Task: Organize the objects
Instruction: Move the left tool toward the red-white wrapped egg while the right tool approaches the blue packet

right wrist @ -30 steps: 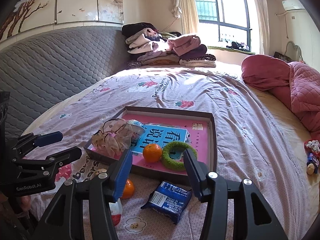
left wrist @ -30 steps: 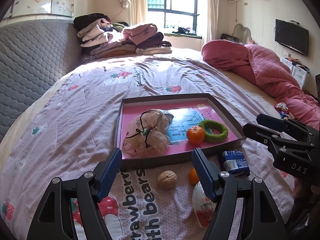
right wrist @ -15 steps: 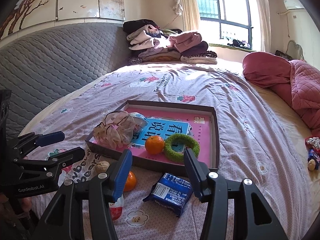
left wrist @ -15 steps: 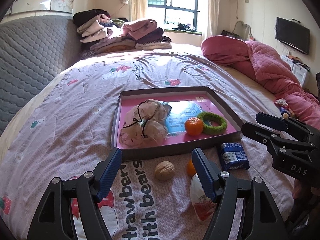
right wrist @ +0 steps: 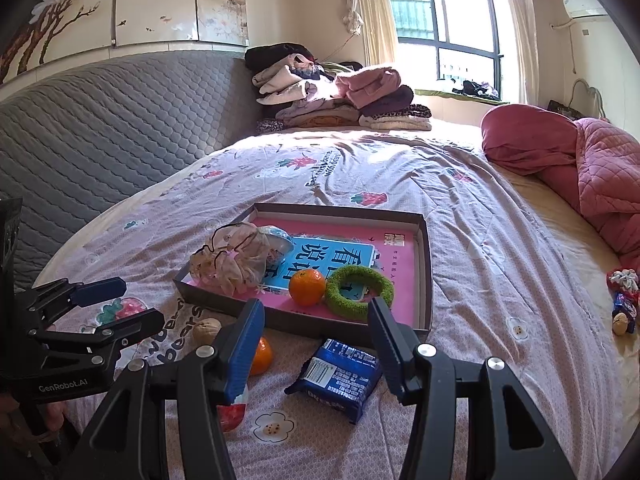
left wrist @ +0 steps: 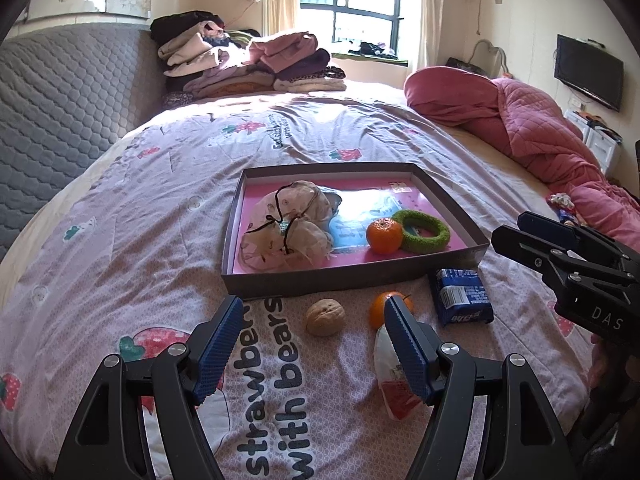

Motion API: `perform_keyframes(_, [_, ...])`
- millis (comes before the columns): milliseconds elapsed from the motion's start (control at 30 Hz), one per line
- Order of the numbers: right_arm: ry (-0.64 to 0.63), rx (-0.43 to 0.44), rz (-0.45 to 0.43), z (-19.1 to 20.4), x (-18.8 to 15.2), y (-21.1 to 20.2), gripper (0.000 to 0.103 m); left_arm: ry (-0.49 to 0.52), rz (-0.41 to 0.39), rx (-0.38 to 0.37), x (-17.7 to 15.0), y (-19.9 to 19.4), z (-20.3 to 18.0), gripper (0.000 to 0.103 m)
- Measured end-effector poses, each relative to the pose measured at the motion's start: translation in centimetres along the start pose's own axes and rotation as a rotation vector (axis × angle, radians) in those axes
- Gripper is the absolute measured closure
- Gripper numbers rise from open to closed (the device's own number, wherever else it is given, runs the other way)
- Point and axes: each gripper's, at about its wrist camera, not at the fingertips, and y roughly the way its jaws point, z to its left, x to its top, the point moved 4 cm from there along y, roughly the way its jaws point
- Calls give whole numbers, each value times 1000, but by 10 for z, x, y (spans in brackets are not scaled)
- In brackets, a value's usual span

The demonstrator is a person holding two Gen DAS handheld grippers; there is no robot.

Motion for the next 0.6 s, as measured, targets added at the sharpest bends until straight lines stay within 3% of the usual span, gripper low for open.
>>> perform_keyframes(600, [6, -2, -6, -6, -10, -16, 50, 55, 60, -44, -22, -4, -37, 29])
